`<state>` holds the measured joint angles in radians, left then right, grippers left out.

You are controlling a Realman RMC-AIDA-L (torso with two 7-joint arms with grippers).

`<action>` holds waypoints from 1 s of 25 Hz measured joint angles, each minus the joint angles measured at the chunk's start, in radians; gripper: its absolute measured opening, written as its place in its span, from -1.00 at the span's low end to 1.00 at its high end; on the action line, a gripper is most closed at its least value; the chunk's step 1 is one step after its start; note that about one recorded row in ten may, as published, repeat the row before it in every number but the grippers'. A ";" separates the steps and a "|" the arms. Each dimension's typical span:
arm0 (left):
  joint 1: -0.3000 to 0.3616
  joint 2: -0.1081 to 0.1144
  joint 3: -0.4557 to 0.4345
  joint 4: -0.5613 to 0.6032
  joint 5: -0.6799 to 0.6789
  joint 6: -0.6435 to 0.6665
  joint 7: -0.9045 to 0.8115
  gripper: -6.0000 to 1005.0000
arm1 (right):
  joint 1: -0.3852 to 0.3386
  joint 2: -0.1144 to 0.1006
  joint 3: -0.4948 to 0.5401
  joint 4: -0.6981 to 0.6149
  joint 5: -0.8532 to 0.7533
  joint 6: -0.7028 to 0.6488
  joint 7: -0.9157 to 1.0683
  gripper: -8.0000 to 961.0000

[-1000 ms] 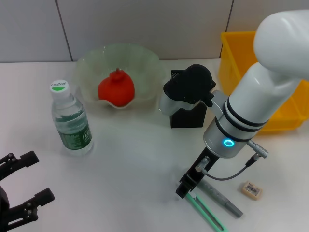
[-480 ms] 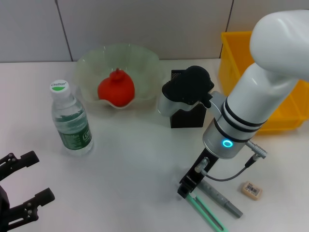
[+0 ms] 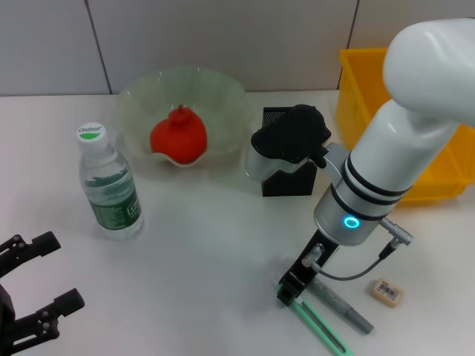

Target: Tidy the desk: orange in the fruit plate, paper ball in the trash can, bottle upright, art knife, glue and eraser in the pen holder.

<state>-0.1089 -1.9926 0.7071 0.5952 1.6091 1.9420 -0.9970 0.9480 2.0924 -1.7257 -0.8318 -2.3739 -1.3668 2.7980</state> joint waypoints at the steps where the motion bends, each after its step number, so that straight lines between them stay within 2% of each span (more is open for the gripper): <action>1: 0.000 0.000 0.000 0.000 0.000 0.000 0.000 0.69 | 0.000 0.000 0.000 0.000 0.000 0.000 0.000 -0.43; 11: 0.000 -0.003 0.000 0.000 0.000 0.000 0.000 0.69 | -0.007 0.000 0.004 -0.021 0.001 -0.002 -0.011 -0.59; 16: 0.000 -0.003 0.000 0.000 0.000 0.000 0.000 0.69 | -0.058 -0.010 0.027 -0.145 0.001 -0.034 -0.013 -0.63; 18: 0.000 -0.003 0.000 0.000 0.000 0.000 0.000 0.69 | -0.096 -0.012 0.084 -0.228 -0.003 -0.072 -0.036 -0.64; 19: -0.001 -0.003 0.000 0.000 0.000 0.000 0.000 0.69 | -0.136 -0.012 0.169 -0.322 -0.004 -0.112 -0.068 -0.64; 20: -0.001 -0.003 0.000 -0.001 -0.001 0.000 0.000 0.69 | -0.136 -0.012 0.169 -0.322 -0.004 -0.112 -0.068 -0.64; 25: -0.006 -0.003 0.000 -0.010 -0.006 0.000 0.000 0.69 | -0.219 -0.015 0.324 -0.549 -0.019 -0.135 -0.120 -0.64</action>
<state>-0.1147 -1.9957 0.7069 0.5850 1.6034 1.9420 -0.9970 0.7289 2.0777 -1.4019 -1.3809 -2.3933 -1.5019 2.6778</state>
